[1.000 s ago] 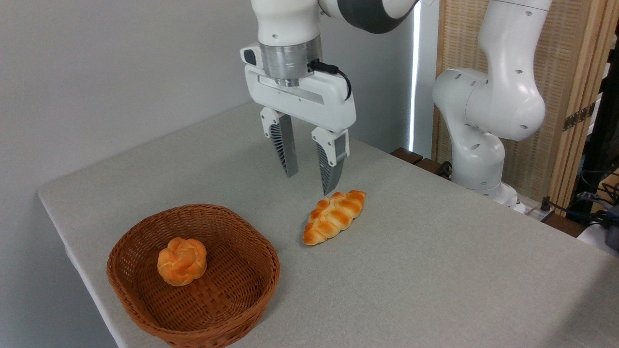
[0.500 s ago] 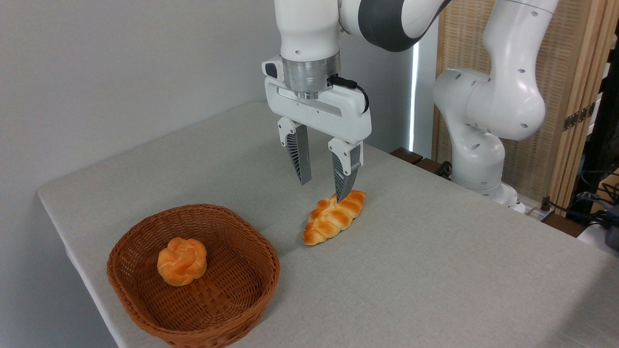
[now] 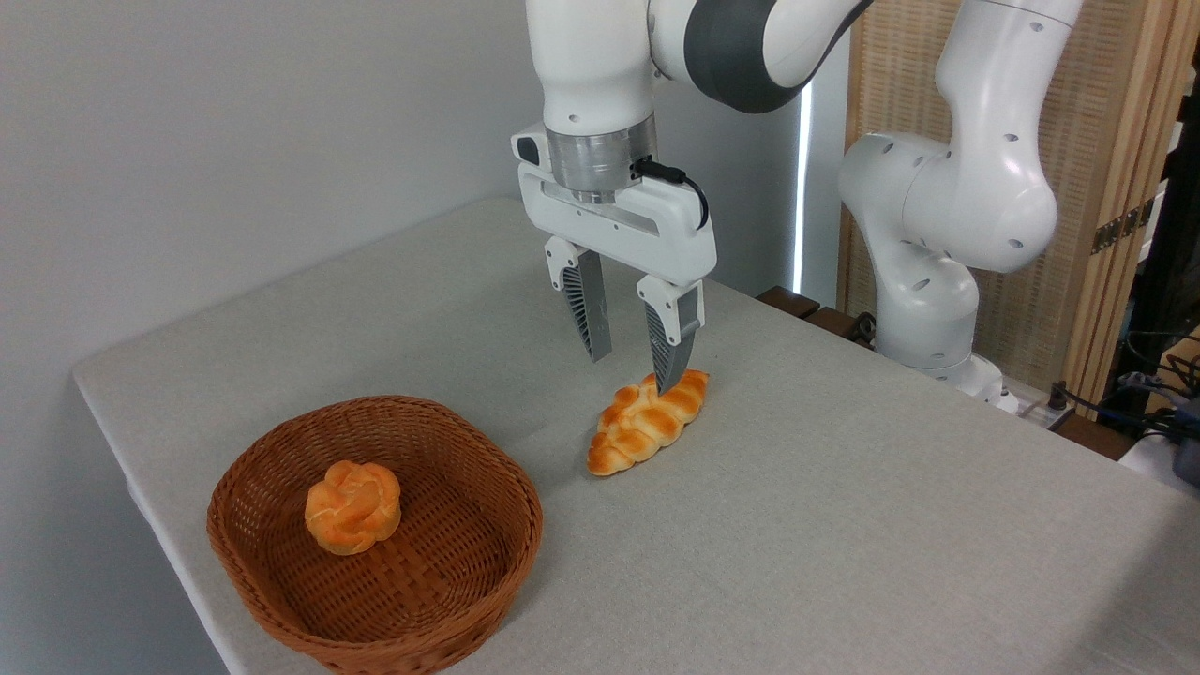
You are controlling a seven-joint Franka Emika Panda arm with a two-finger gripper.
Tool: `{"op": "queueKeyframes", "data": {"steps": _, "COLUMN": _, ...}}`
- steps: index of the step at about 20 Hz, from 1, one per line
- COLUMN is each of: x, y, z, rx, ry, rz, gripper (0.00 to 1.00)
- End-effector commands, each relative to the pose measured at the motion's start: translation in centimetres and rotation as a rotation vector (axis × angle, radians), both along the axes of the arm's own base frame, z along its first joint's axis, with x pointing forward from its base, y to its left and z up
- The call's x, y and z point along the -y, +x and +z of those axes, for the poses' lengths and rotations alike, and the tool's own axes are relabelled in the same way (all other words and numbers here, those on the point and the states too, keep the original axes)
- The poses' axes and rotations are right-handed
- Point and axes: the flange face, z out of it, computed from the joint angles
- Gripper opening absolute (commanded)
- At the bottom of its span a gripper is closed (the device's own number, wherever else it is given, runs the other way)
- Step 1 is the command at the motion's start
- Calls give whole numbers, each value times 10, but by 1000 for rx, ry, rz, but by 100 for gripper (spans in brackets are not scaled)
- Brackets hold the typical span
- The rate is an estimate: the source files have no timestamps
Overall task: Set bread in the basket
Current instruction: 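Rotate and lower the open gripper down onto the braided roll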
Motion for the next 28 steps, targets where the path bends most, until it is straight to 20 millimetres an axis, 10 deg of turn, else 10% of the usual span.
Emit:
{"op": "queueKeyframes", "data": {"steps": 1, "x": -2, "y": -7, "z": 1, "rx": 6, "ry": -1, "rz": -9, "gripper": 100}}
{"op": "queueKeyframes", "data": {"steps": 28, "x": -2, "y": -23, "z": -10, "rx": -132, "ry": 14, "rz": -16, "gripper": 100}}
